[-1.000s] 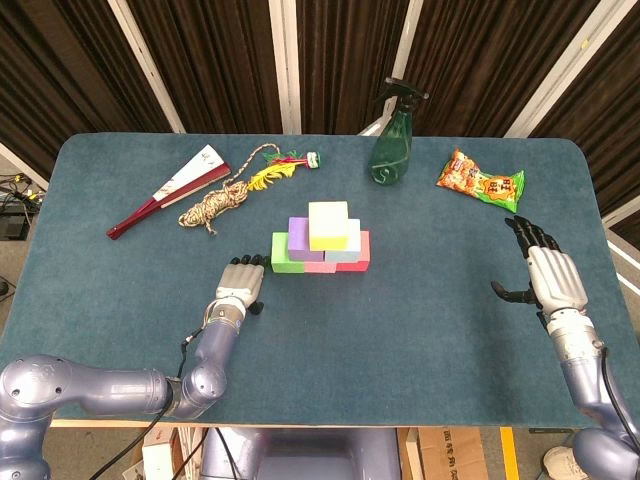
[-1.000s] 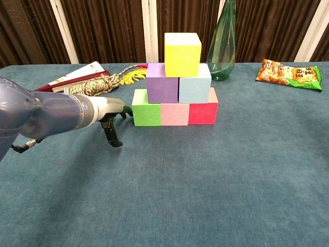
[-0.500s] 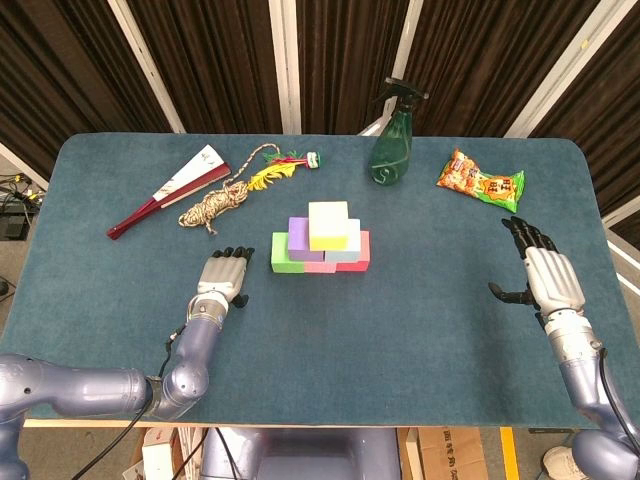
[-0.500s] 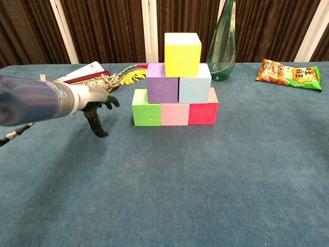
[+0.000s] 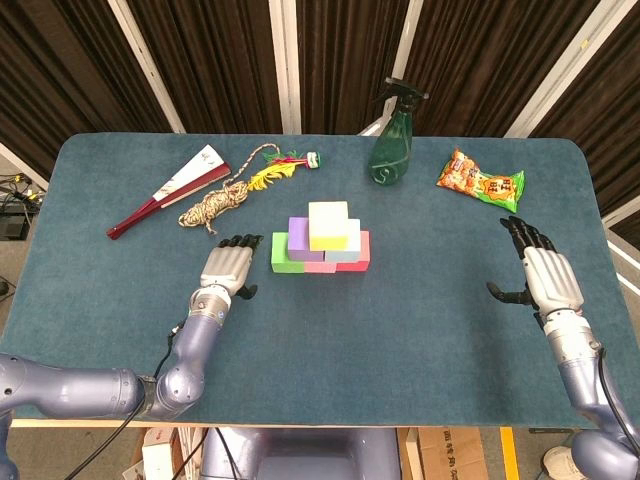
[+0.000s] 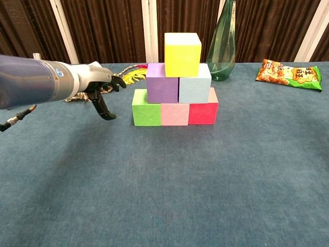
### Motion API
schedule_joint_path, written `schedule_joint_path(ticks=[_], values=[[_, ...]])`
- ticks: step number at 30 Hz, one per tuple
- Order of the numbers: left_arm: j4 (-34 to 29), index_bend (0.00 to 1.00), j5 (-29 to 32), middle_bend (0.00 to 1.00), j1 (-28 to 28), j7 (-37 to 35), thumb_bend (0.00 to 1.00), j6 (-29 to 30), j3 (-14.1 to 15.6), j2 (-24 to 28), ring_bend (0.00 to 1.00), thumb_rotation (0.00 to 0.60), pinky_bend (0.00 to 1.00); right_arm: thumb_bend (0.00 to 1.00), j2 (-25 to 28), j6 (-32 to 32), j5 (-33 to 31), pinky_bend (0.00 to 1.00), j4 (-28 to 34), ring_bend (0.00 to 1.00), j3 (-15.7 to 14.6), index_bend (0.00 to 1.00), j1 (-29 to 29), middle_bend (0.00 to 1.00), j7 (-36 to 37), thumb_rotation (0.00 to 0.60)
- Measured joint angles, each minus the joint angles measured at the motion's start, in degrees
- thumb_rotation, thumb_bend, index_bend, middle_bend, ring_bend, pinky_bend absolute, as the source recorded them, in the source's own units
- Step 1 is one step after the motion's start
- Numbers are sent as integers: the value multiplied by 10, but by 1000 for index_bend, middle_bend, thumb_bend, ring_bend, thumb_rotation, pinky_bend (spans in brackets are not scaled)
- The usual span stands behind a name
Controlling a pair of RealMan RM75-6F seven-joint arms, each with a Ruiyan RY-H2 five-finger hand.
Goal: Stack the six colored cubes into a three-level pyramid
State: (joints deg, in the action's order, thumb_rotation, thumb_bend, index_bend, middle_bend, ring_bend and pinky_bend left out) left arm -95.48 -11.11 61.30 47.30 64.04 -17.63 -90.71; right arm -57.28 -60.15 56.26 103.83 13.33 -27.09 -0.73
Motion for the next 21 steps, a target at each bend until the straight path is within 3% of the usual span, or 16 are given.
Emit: schedule_joint_path(ticks=[21], values=[[34,0,6,51,36,4,428,-2,-4,-50,54,600,92,290,-1,8,-3,94,-7,0,1,0,0,0,5,600]])
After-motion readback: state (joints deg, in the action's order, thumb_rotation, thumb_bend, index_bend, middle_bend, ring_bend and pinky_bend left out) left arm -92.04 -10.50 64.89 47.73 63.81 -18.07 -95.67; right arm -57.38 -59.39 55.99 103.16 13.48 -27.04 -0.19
